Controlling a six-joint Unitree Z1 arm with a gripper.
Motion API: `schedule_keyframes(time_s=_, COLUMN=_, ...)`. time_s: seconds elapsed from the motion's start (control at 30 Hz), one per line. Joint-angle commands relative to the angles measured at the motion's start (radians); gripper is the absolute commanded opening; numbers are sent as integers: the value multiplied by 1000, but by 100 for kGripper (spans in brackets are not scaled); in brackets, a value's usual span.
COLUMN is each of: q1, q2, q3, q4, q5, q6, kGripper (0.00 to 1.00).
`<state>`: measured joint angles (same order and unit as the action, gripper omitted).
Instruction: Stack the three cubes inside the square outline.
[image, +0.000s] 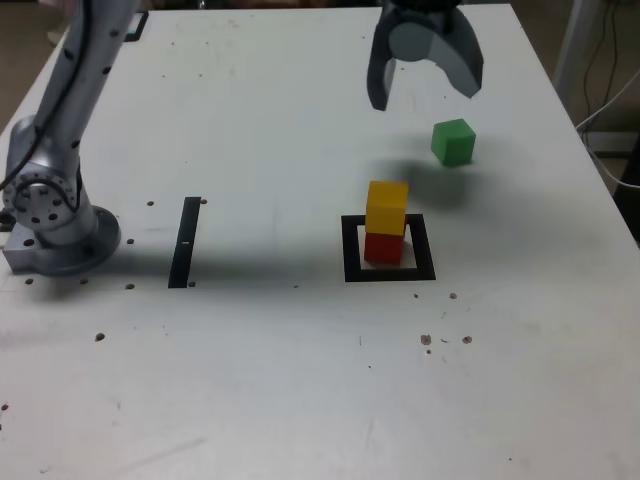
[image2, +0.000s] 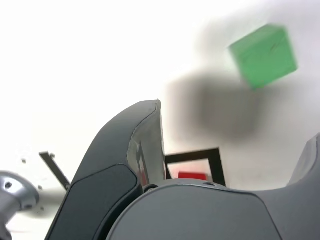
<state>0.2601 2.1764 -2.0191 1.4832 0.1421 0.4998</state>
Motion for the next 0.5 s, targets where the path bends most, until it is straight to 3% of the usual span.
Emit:
schedule_keyframes(time_s=0.0, q1=6, q2=32, q3=-22, q4=-4, q5=7, q6=10, kGripper=99)
schedule_keyframes(time_s=0.47, q1=-10, q2=177, q3=-111, q4=-17, q5=-1, q6=-1, kGripper=97)
